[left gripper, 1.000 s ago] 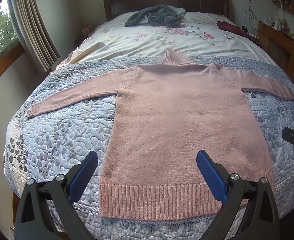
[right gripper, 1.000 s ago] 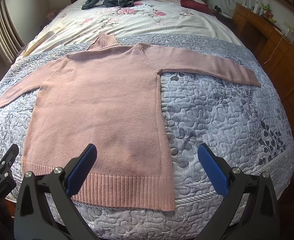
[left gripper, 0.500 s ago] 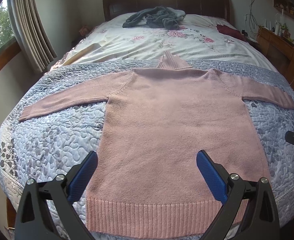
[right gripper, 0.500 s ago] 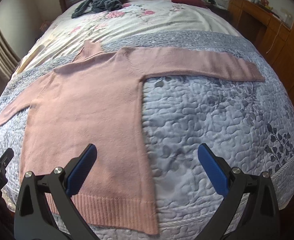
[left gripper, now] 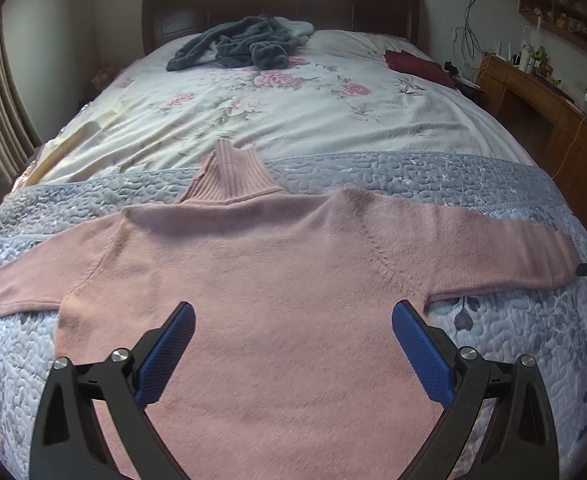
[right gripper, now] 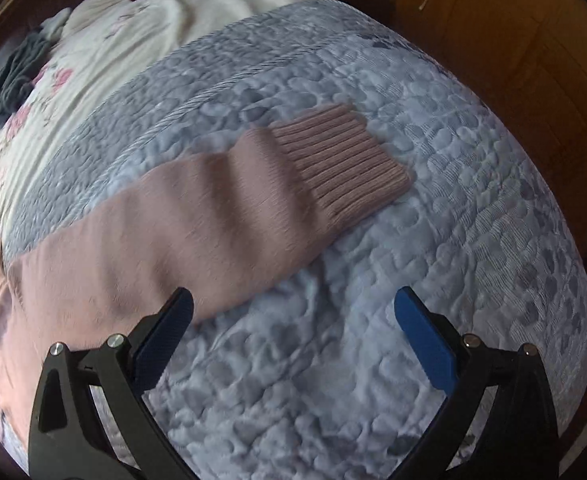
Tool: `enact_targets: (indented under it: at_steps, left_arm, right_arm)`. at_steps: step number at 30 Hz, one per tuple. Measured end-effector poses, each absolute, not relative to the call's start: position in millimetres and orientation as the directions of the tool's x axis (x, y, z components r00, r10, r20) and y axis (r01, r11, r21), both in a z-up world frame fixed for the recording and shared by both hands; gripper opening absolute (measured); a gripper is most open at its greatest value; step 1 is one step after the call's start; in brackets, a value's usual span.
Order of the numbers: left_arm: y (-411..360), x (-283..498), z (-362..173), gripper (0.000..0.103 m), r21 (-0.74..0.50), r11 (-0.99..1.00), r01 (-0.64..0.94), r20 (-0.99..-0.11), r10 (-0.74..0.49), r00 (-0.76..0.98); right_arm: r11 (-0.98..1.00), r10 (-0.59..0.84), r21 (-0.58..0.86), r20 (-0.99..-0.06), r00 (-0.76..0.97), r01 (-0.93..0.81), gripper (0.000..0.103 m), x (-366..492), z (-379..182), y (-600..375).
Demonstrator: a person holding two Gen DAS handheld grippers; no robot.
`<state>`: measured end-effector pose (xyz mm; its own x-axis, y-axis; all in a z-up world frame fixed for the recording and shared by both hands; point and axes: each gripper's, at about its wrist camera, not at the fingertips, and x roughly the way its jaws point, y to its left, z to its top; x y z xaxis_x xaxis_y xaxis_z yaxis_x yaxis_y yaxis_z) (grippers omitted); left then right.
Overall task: Fold small clothes
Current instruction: 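Move the right tool to the sweater's sleeve cuff and grasp it, then fold the gripped sleeve across the sweater body with the right tool, release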
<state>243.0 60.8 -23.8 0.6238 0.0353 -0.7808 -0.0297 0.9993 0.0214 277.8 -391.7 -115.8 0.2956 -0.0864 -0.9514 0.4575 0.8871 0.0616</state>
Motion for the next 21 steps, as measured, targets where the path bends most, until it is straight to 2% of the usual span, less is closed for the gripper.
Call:
enact_targets:
  at_steps: [4, 5, 8, 11, 15, 17, 21]
  left_arm:
    - [41.6, 265.1, -32.3, 0.099, 0.025, 1.0, -0.008, -0.78, 0.025, 0.625]
    - [38.9, 268.3, -33.9, 0.099, 0.029, 1.0, -0.003, -0.779, 0.024, 0.626]
    - [36.6, 275.0, -40.1, 0.099, 0.053, 0.999, 0.0, -0.779, 0.041, 0.625]
    - [41.9, 278.1, -45.3, 0.099, 0.058, 0.998, -0.008, -0.787, 0.051, 0.615]
    - [51.5, 278.1, -48.9, 0.099, 0.059, 0.998, -0.027, -0.793, 0.063, 0.605]
    - [57.8, 276.7, -50.9, 0.099, 0.059, 0.998, -0.032, -0.798, 0.066, 0.599]
    - [75.5, 274.9, -52.7, 0.099, 0.059, 0.997, -0.052, -0.807, 0.078, 0.586]
  right_arm:
    - [0.85, -0.008, 0.151, -0.954, 0.298, 0.505, 0.099, 296.1, -138.8, -426.8]
    - [0.84, 0.022, 0.185, -0.951, 0.308, 0.51, 0.096, 298.6, -142.8, -432.8]
    - [0.816, 0.06, 0.227, -0.948, 0.312, 0.532, 0.077, 304.8, -153.0, -444.0]
    - [0.811, 0.063, 0.238, -0.944, 0.325, 0.534, 0.072, 307.5, -152.8, -446.4]
    - [0.827, 0.069, 0.25, -0.935, 0.349, 0.504, 0.04, 311.8, -148.2, -444.0]
    - [0.824, 0.1, 0.289, -0.921, 0.377, 0.488, 0.028, 311.2, -146.5, -443.9]
    - [0.832, 0.106, 0.316, -0.897, 0.429, 0.456, 0.02, 307.8, -133.5, -433.1]
